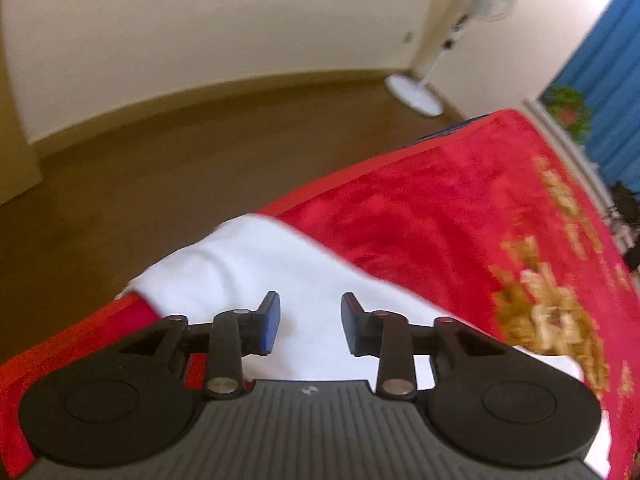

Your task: Fold small clothes

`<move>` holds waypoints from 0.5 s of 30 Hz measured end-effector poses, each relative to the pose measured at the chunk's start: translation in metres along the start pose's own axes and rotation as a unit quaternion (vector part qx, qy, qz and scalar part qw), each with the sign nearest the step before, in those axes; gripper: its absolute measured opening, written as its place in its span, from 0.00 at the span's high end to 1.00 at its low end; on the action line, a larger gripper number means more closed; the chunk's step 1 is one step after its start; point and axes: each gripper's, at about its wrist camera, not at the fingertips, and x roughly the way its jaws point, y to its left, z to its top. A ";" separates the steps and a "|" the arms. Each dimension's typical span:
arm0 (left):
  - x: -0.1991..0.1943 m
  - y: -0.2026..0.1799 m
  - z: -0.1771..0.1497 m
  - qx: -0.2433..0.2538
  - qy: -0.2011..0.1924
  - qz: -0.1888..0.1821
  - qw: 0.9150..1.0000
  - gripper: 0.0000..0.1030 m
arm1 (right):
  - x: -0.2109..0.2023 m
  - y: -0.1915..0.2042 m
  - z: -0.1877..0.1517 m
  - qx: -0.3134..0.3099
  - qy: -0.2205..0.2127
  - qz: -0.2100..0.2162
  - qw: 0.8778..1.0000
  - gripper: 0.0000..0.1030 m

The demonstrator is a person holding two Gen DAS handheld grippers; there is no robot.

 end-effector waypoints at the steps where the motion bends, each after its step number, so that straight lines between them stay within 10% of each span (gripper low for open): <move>1: -0.004 -0.007 -0.001 0.006 -0.005 -0.005 1.000 0.63 | 0.014 0.013 0.010 -0.011 0.001 0.008 1.000 0.74; 12: -0.005 -0.056 0.003 0.052 -0.021 -0.029 0.998 0.63 | 0.177 0.124 0.059 -0.155 0.074 0.037 0.985 0.71; 15: -0.005 -0.064 0.004 0.060 -0.019 -0.035 0.997 0.63 | 0.192 0.127 0.060 -0.189 0.090 0.030 0.977 0.95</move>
